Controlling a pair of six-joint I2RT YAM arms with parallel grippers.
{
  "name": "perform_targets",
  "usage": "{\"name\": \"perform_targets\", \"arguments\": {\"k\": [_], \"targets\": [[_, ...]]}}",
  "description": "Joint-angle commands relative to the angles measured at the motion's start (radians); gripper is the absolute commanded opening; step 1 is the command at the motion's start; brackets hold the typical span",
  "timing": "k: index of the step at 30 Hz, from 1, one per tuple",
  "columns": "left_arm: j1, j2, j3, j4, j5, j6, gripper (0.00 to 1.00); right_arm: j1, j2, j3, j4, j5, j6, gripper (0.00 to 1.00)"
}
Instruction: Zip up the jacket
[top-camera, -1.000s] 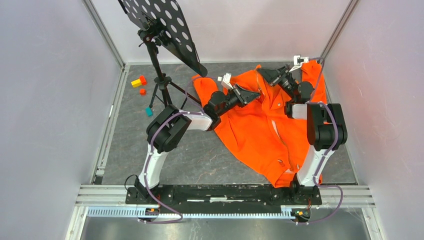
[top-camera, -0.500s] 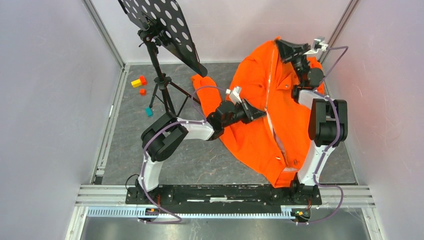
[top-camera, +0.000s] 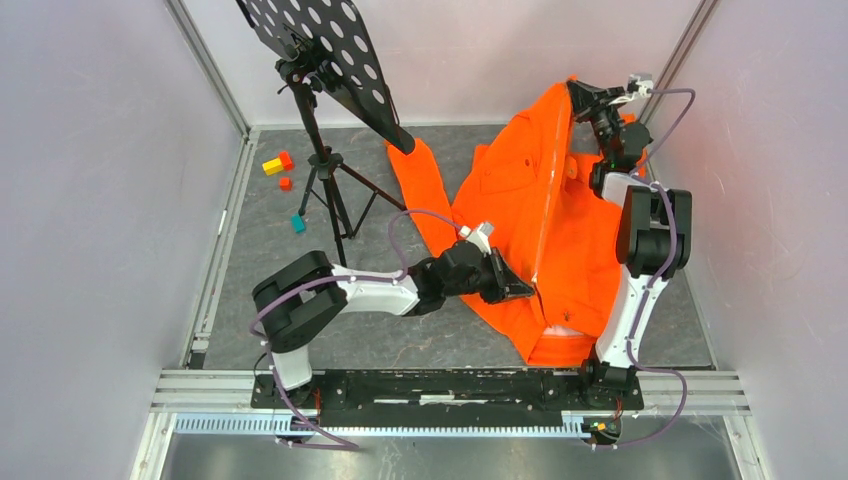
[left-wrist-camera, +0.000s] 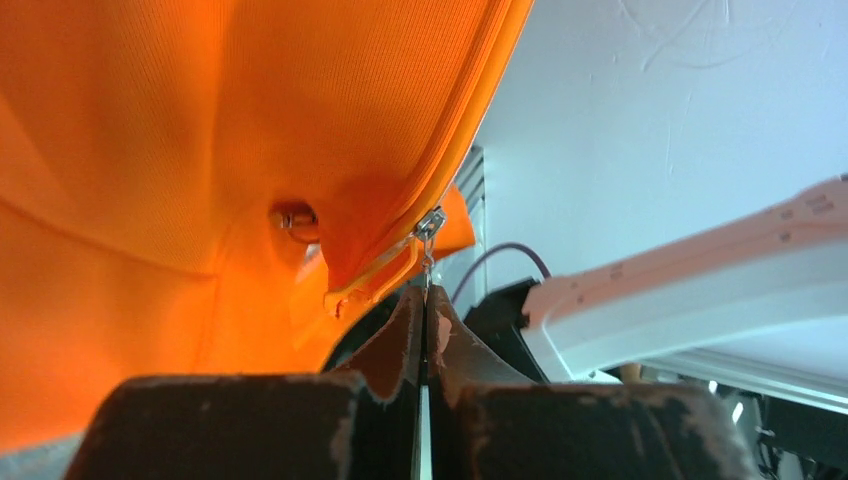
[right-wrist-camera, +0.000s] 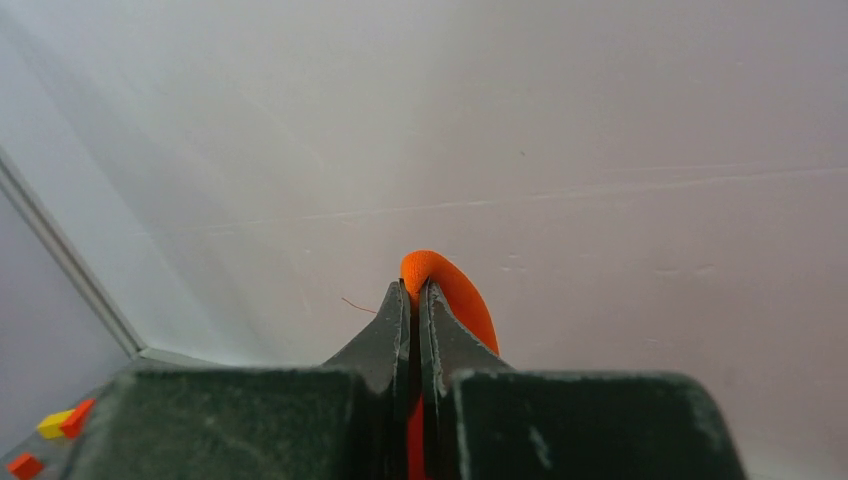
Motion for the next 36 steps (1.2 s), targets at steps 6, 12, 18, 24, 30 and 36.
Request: {"name": "perform_targets", "arguments": {"k": [6, 12, 18, 24, 30, 36], "targets": [[-0.134, -0.147, -0.105, -0.142, -0.048, -0.159, 0.02, -0.041, 0.066, 0.162, -0.172, 0.113, -0.159, 0.00], [-0.184, -0.136, -0.152, -0.136, -0.095, -0.224, 0.02, -0.049, 0.071, 0.166, -0.208, 0.120, -0.174, 0.00], [-0.210, -0.124, -0.154, -0.128, -0.138, -0.234, 0.02, -0.038, 0.059, 0.110, -0.217, 0.116, -0.177, 0.00], [-0.201, -0.227, -0.092, -0.247, -0.281, 0.028, 0.46, -0.019, -0.085, 0.030, -0.576, 0.225, -0.267, 0.88], [-0.187, -0.425, -0.121, -0.365, -0.456, 0.306, 0.73, -0.020, -0.297, -0.015, -1.120, 0.306, -0.338, 0.98], [-0.172, -0.661, -0.268, -0.315, -0.427, 0.542, 0.88, 0.033, -0.662, -0.329, -1.307, 0.290, -0.436, 0.98]]}}
